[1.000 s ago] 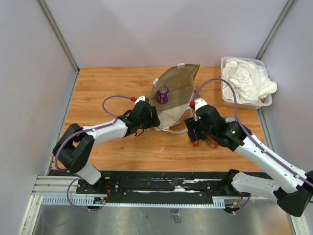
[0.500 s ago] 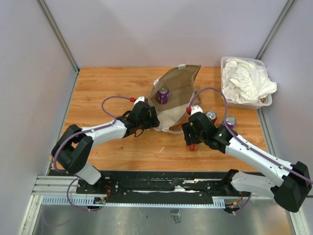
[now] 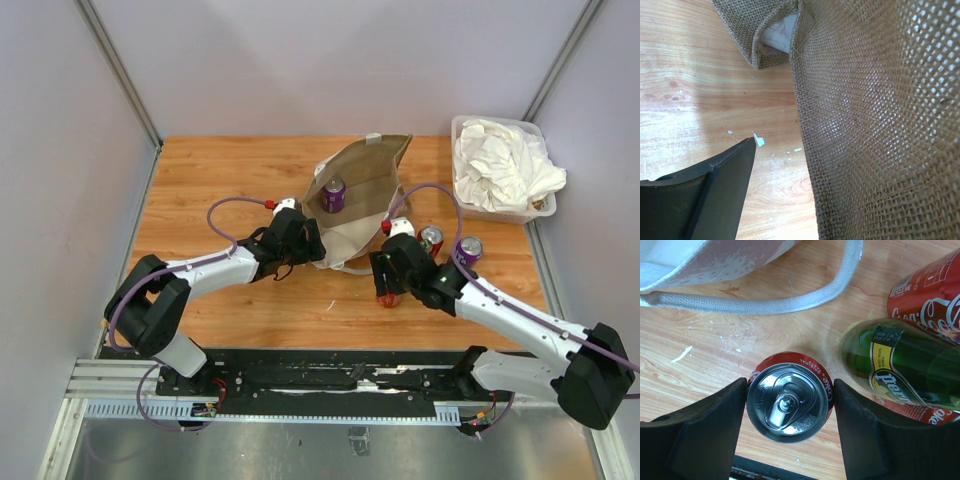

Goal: Take the beverage out of the canvas bag

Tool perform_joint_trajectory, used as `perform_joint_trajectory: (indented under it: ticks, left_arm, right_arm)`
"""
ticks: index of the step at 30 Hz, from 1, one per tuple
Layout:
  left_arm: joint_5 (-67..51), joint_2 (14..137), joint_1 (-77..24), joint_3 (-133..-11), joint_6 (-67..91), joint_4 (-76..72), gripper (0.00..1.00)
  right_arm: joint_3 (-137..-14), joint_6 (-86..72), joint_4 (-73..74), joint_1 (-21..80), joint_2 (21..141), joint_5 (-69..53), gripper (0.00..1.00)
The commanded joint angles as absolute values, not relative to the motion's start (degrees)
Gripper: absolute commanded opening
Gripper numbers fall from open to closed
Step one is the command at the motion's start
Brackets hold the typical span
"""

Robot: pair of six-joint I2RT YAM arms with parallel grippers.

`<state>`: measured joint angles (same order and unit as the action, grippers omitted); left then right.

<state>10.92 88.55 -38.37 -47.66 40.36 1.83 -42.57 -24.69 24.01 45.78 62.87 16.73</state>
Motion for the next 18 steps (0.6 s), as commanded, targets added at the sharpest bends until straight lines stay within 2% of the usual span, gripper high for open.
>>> perform_joint_trajectory:
  ticks: [1, 8, 18]
  left_arm:
    - [11.8, 87.7, -38.1, -46.4, 39.7, 3.4, 0.81]
    - [11.6, 87.7, -38.1, -46.5, 39.8, 3.2, 0.81]
    - [10.8, 87.5, -38.1, -47.0, 40.2, 2.9, 0.81]
  right_arm:
    - [-41.8, -26.4, 25.0, 46.7, 61.3, 18.3, 0.73]
    - [-46.6, -23.3, 27.5, 46.6, 59.8, 18.3, 0.82]
    - [-62.5, -13.7, 25.9, 46.6, 65.8, 16.9, 0.81]
